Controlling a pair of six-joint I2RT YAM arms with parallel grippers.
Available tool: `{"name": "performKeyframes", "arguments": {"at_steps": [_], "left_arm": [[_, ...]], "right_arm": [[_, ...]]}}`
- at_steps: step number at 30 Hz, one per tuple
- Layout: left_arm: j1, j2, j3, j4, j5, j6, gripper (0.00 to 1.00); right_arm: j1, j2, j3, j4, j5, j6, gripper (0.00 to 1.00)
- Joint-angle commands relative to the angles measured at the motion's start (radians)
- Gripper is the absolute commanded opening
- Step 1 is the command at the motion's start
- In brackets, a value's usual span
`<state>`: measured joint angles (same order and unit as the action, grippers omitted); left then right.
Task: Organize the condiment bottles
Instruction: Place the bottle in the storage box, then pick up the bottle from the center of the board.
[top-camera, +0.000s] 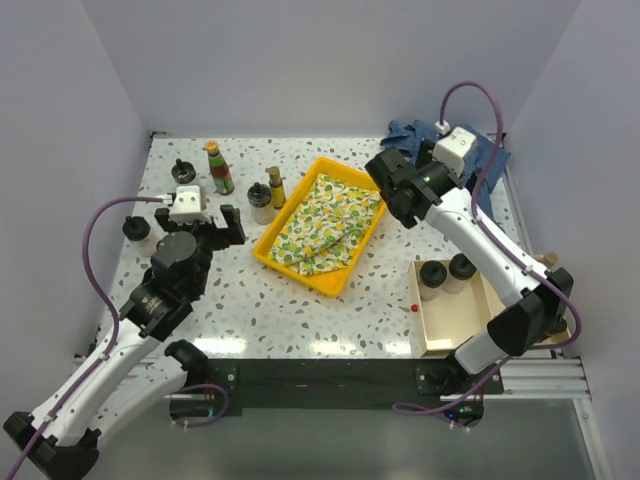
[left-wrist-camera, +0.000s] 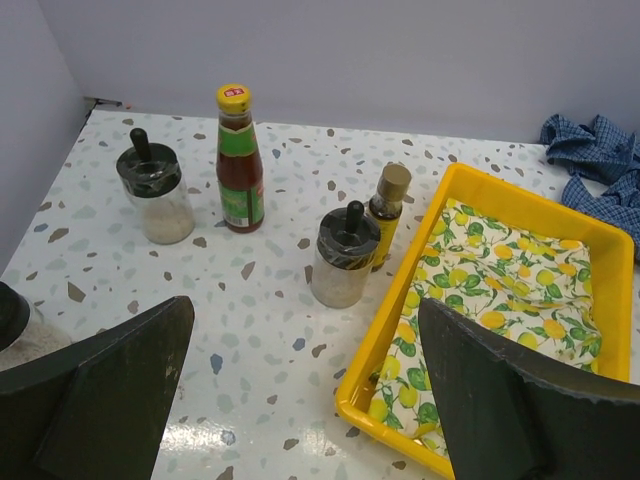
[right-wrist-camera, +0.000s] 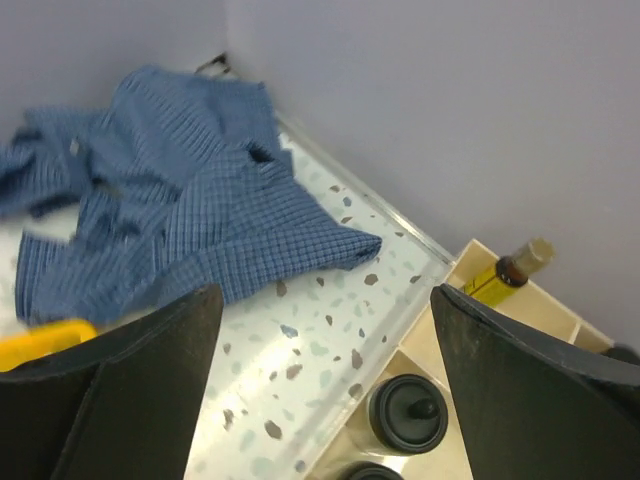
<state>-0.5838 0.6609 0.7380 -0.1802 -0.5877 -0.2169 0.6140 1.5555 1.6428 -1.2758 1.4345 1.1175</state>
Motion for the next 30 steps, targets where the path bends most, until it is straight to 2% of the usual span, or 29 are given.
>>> {"name": "performKeyframes", "arguments": {"at_steps": [1,2,5,6,8,9,10,11,15,17,22,30], "left_arm": [[-0.004,-0.021,0.006,0.048,-0.027,0.016,1.00],[-0.004,-0.027,0.006,0.048,-0.032,0.016,1.00],[-0.002,-0.037,0.003,0.048,-0.041,0.016,1.00],[-0.004,-0.038,0.001,0.051,-0.038,0.017,1.00],[-0.002,-0.037,0.001,0.053,-0.035,0.017,1.00],[-0.002,-0.035,0.003,0.053,-0.032,0.017,1.00],[-0.004,-0.030,0.001,0.053,-0.032,0.016,1.00],[-0.002,-0.027,0.000,0.053,-0.035,0.017,1.00],[-0.002,-0.017,0.001,0.051,-0.057,0.021,1.00],[-0.002,-0.018,0.003,0.047,-0.063,0.022,1.00],[-0.002,-0.049,-0.009,0.062,-0.070,0.025,1.00],[-0.001,-0.038,0.001,0.051,-0.047,0.017,1.00]], "right_arm": [[-0.022,-0.115,-0.125,0.568,-0.367,-0.789,0.88],[-0.061,-0.182,-0.182,0.623,-0.630,-0.798,0.87],[-0.077,-0.227,-0.230,0.771,-0.903,-0.875,0.86],[-0.077,-0.200,-0.209,0.762,-1.048,-0.881,0.86],[-0.077,-0.141,-0.108,0.670,-1.178,-0.886,0.84],[-0.076,-0.082,-0.081,0.640,-1.314,-0.886,0.83],[-0.074,-0.063,-0.063,0.620,-1.365,-0.878,0.75],[-0.068,-0.042,-0.048,0.627,-1.410,-0.857,0.72],[-0.045,0.040,-0.049,0.788,-1.464,-0.786,0.63],[-0.030,0.133,0.019,0.826,-1.485,-0.765,0.57],[0.044,0.329,0.190,0.894,-1.438,-0.798,0.56],[0.104,0.486,0.296,1.085,-1.396,-0.860,0.56]]}}
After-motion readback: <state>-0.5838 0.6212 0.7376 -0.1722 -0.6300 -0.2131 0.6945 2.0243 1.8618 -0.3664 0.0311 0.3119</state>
